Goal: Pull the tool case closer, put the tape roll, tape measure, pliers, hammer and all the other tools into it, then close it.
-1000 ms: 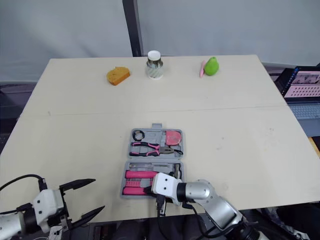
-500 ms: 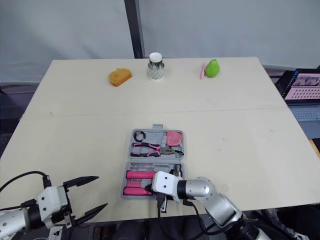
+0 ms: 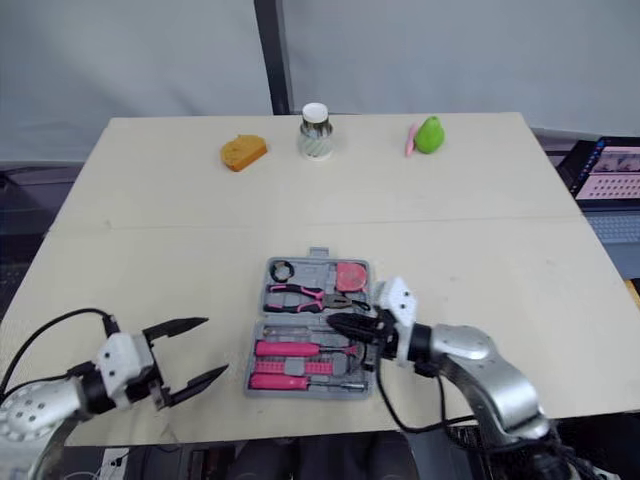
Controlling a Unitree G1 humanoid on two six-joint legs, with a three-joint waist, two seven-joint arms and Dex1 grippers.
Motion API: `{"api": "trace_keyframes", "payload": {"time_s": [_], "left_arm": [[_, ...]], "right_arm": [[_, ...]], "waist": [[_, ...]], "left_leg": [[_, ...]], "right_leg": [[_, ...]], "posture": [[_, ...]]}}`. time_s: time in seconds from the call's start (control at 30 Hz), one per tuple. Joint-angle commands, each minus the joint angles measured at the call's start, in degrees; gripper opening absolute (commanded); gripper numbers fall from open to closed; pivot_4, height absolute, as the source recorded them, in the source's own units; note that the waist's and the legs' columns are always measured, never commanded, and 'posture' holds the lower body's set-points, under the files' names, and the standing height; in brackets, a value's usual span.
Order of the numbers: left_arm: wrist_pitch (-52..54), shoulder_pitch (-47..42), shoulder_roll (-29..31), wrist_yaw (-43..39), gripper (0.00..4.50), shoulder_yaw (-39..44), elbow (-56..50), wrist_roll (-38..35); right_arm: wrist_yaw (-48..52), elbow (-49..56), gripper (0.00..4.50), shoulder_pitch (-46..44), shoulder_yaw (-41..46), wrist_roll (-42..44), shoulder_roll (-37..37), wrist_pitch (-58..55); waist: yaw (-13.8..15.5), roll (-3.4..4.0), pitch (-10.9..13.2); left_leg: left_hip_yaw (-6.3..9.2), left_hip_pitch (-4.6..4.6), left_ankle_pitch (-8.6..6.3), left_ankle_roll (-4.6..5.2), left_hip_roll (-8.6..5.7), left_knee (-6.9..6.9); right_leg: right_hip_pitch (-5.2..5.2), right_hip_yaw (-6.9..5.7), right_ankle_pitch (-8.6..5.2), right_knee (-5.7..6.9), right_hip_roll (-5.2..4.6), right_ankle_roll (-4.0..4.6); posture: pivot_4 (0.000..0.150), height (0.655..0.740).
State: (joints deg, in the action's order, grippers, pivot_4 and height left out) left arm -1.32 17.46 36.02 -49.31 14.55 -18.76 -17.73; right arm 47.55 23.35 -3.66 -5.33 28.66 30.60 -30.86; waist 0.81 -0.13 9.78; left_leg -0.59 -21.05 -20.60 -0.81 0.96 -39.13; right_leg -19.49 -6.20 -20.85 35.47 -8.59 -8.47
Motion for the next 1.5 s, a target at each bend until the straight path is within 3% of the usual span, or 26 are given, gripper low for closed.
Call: {"api": "trace_keyframes", "payload": {"time_s": [0.03, 0.17, 0.27, 0.47, 0.53, 0.73, 1.17, 1.5], "left_arm": [[2.8, -3.0, -0.5, 1.9, 4.5, -1.1, 1.7, -0.5], [7.1, -9.5, -1.4, 4.6, 4.5, -3.9, 9.7, 1.7], [8.9, -13.3, -2.5, 5.9, 3.66, -6.3, 14.6, 3.3], [10.2, -18.0, -6.2, 6.9, 0.79, -13.5, 20.4, 7.0], [10.3, -18.8, -7.3, 6.9, 0.02, -14.7, 21.0, 7.3], [11.1, -18.8, -8.7, 7.0, 0.02, -16.6, 19.8, 7.5], [15.3, -7.1, -1.8, 2.5, 0.02, -14.6, 9.2, 4.2], [14.9, -6.0, -1.8, 3.7, 0.02, -14.7, 8.9, 4.7]], "right_arm": [[-1.6, -1.7, 0.05, 1.8, 3.0, -0.2, 0.4, 0.7], [-6.3, -6.7, 0.05, 2.1, 2.5, -6.8, 0.4, 3.2], [-8.3, -8.3, 0.0, 1.4, 0.6, -10.5, -0.1, 4.1], [-11.2, -11.7, 0.0, -0.5, -3.9, -17.2, -1.1, 4.0], [-11.2, -12.1, 0.0, -1.2, -4.9, -18.0, -1.9, 4.2], [-9.9, -12.1, 0.0, -2.6, -7.0, -18.6, -4.0, 4.0], [-5.3, -7.2, 0.0, 2.5, -8.9, -17.4, -0.8, 2.3], [-5.5, -6.3, 0.0, 3.7, -9.5, -17.8, -0.3, 1.8]], "waist": [[0.0, 0.0, 0.0], [-0.2, 0.02, 0.0], [-0.2, 0.02, 0.0], [-0.7, 0.01, 0.0], [-0.7, 0.01, 0.0], [-0.7, 0.01, 0.0], [-0.9, 0.03, 0.0], [-0.8, 0.03, 0.0]], "left_leg": [[-0.01, 0.02, 0.0, 0.0, 0.0, 0.0], [-0.04, 0.02, 0.01, -0.01, 0.0, 0.01], [-0.07, 0.02, 0.01, -0.01, -0.01, -0.03], [-0.07, 0.0, 0.02, -0.02, -0.02, -0.05], [-0.05, -0.01, 0.01, -0.02, -0.01, -0.05], [-0.02, 0.0, 0.02, -0.03, -0.02, -0.05], [-0.02, 0.02, 0.02, -0.03, 0.01, 0.02], [-0.03, 0.03, 0.01, -0.03, 0.01, 0.02]], "right_leg": [[-0.01, 0.0, 0.0, 0.02, 0.0, 0.0], [-0.07, 0.0, 0.0, 0.1, 0.01, 0.0], [-0.09, 0.0, 0.0, 0.13, 0.01, 0.0], [-0.12, -0.02, 0.0, 0.17, 0.0, 0.0], [-0.13, -0.02, 0.0, 0.18, 0.0, 0.0], [-0.11, -0.03, 0.0, 0.18, -0.01, 0.0], [-0.1, -0.01, 0.0, 0.13, 0.0, 0.0], [-0.09, 0.0, 0.0, 0.11, 0.0, 0.0]], "posture": [[0.15, 0.74], [0.15, 0.74], [0.15, 0.74], [0.15, 0.74], [0.15, 0.74], [0.15, 0.74], [0.15, 0.74], [0.15, 0.74]]}}
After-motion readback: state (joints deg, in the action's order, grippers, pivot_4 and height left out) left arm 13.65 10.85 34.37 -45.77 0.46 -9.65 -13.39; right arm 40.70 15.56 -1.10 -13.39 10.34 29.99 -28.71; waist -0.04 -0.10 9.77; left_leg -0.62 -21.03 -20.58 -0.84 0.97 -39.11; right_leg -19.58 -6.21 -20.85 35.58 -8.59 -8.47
